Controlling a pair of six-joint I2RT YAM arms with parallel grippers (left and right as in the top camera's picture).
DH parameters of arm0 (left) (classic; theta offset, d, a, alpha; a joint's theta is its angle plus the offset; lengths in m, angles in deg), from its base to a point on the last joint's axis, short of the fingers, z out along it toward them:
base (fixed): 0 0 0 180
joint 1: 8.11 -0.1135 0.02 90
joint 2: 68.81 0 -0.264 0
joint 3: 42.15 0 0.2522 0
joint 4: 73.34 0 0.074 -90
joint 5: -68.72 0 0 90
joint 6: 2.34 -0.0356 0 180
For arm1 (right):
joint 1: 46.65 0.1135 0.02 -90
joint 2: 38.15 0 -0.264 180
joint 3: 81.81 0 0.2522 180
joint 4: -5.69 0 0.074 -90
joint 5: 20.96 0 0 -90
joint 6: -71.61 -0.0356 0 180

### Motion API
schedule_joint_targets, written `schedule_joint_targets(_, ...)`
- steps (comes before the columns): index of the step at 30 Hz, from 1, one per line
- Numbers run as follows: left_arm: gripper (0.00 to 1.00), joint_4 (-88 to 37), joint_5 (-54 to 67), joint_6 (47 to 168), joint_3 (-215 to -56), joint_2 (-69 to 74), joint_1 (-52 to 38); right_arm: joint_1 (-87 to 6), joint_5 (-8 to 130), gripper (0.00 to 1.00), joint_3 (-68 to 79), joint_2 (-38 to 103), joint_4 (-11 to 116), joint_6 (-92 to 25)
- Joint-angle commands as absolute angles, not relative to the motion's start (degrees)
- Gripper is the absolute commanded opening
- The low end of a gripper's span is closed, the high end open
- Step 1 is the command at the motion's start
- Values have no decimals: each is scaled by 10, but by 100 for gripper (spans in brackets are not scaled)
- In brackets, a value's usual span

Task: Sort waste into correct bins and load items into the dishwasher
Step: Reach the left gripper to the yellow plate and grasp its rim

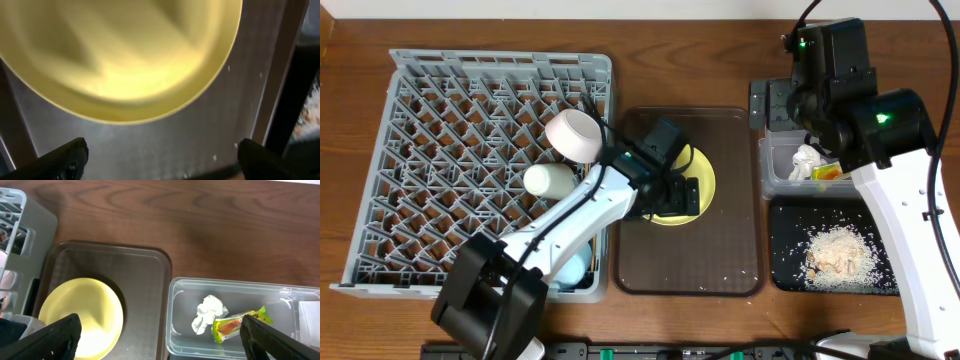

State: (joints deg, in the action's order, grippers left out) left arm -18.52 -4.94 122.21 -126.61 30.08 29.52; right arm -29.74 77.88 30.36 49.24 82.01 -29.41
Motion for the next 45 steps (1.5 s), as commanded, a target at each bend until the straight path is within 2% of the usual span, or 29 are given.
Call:
schedule_joint_targets(1,81,-188,-105,1222,-1279,302,294,-301,785,99,305,492,821,-286)
schedule_joint_targets(4,55,-193,-144,1226,-1274,302,297,-301,785,99,305,492,821,-286)
schedule_joint_targets(5,49,-191,-169,1238,-1272,302,299,-301,785,99,305,492,821,-286)
schedule_joint_targets(6,47,-189,-195,1251,-1270,302,300,-301,785,99,305,492,821,-286)
schedule_joint_targets(12,49,-188,-320,1313,-1265,302,297,-301,785,99,305,492,821,-286)
schedule_joint_targets(23,50,-195,-325,1356,-1232,356,302,-301,785,99,305,492,821,-286)
schedule_joint_targets(28,42,-197,-304,1356,-1232,395,306,-301,785,99,305,492,821,-286)
schedule_joint_targets(32,27,-203,-257,1356,-1232,405,316,-301,785,99,305,492,821,-286)
schedule_joint_targets(35,24,-214,-239,1355,-1232,405,330,-301,785,99,305,492,821,-286)
schedule_joint_targets(41,24,-233,-259,1338,-1232,405,381,-301,785,99,305,492,821,-286)
schedule_joint_targets(45,36,-232,-334,1338,-1232,405,386,-301,785,99,305,492,821,-286)
